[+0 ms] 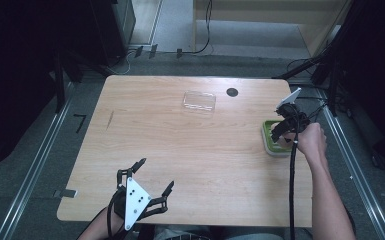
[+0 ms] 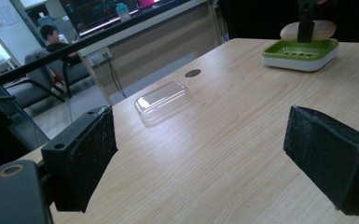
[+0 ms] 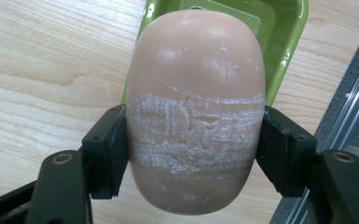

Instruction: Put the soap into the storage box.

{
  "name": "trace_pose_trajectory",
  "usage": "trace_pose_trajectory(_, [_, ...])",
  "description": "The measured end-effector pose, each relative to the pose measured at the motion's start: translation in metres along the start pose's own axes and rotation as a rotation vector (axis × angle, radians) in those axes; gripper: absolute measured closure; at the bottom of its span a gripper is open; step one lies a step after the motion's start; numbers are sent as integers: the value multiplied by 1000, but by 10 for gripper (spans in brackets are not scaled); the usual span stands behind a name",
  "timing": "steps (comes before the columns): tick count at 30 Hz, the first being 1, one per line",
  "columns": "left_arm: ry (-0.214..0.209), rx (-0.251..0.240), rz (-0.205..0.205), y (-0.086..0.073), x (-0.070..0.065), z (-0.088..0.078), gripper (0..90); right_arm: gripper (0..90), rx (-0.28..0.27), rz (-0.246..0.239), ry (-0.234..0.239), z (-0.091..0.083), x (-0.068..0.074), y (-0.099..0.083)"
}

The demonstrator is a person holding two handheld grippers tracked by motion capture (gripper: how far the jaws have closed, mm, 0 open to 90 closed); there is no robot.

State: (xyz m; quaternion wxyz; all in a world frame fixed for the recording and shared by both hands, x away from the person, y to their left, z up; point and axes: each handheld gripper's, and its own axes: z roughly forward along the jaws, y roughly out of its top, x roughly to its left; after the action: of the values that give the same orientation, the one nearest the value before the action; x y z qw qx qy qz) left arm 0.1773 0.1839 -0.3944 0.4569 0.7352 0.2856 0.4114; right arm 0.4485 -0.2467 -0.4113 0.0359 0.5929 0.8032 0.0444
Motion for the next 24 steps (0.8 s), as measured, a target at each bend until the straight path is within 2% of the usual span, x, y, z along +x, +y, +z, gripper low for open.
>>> trace_pose_trajectory(24, [-1, -1, 0, 0, 0, 0, 100, 334, -18, 64, 6, 10, -7, 7])
